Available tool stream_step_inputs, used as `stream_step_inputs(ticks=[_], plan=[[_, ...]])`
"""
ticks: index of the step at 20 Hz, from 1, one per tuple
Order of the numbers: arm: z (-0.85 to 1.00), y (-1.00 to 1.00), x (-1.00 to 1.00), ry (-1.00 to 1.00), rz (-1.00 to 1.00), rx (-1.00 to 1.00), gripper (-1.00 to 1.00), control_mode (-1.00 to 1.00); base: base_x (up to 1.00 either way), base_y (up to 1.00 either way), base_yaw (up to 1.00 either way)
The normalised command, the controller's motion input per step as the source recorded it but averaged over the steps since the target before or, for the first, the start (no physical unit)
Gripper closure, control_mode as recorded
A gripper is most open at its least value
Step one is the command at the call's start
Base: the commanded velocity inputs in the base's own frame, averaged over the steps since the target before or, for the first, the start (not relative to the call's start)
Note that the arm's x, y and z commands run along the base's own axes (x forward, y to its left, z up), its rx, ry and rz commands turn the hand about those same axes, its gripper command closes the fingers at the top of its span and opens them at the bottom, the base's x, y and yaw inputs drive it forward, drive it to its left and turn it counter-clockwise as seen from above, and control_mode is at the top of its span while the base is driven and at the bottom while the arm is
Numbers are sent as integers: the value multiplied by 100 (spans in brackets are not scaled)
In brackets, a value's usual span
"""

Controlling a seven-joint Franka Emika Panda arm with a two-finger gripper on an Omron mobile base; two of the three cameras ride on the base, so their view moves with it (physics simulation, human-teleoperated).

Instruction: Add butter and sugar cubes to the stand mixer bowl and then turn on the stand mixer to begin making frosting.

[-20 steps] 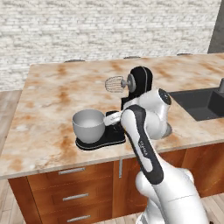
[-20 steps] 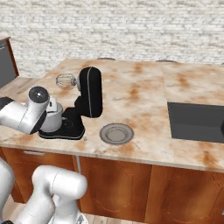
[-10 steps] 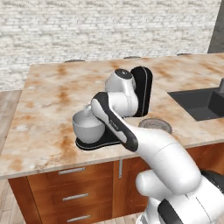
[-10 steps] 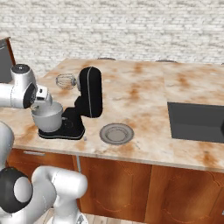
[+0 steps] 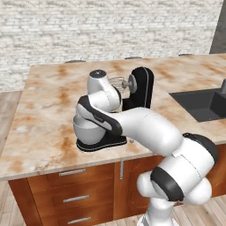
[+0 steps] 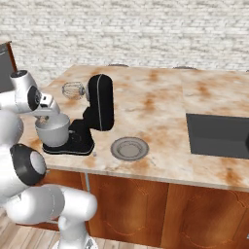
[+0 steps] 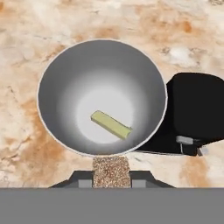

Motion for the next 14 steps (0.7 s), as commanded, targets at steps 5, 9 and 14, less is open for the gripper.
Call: stream_step_inputs(ticks=[5,9,14], plan=[[-44,11,48,11,-10,-8,100,-100,0,0,0],[-37,0,43,15,-9,-5,100,-100,0,0,0],[-39,0,39,13,-8,-5,100,-100,0,0,0]])
